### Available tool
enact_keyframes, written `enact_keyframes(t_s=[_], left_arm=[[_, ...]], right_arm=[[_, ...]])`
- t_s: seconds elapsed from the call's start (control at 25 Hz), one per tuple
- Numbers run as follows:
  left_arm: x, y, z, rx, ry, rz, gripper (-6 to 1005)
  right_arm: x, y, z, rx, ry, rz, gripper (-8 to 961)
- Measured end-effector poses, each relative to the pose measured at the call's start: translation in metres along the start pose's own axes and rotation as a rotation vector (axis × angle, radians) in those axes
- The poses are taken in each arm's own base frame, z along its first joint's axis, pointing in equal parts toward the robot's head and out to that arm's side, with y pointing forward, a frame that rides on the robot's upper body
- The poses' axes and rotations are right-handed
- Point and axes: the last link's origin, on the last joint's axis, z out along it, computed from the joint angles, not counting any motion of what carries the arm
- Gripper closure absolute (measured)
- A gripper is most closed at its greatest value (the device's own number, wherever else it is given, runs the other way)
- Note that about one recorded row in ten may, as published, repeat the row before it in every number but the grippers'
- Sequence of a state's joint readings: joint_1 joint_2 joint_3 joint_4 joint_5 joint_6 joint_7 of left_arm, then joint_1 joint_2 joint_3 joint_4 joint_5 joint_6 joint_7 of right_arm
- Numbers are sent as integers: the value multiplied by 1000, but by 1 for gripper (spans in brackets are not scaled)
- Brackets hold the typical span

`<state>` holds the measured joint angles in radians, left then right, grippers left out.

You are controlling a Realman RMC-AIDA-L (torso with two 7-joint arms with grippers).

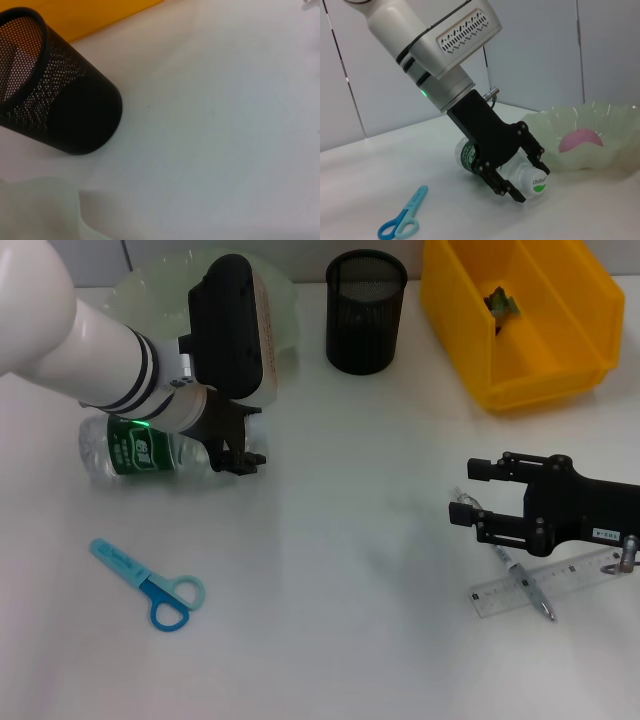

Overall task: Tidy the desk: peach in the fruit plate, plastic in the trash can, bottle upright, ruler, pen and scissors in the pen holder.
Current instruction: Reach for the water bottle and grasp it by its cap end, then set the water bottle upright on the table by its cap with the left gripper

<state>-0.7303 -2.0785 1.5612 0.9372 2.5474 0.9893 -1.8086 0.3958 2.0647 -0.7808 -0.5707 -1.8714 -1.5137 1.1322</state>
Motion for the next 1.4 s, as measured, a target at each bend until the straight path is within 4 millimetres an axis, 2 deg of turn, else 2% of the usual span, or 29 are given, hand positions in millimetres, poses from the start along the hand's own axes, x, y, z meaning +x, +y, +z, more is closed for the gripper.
enact_keyframes(t_s=[0.2,0.28,0.48,0.68,0.92,1.28,1.4], left_arm=[[0,-1,0,5,1,1,295],[0,-1,0,6,1,2,485],[0,0,1,8,-11,20,493],[2,0,1,12,-15,34,563],[5,-2,-1,20,-8,36,560],[19,-4,-19,10,52,-17,557],[23,-7,-31,-30,93,-72,555]], right_arm=[[0,0,0,0,0,0,305],[0,0,0,1,0,0,305],[0,0,0,2,1,0,305],[0,-1,0,3,1,-1,306],[0,-1,0,4,2,-3,307],[-1,-2,1,4,2,-5,308],[-1,-2,1,4,2,-6,309]])
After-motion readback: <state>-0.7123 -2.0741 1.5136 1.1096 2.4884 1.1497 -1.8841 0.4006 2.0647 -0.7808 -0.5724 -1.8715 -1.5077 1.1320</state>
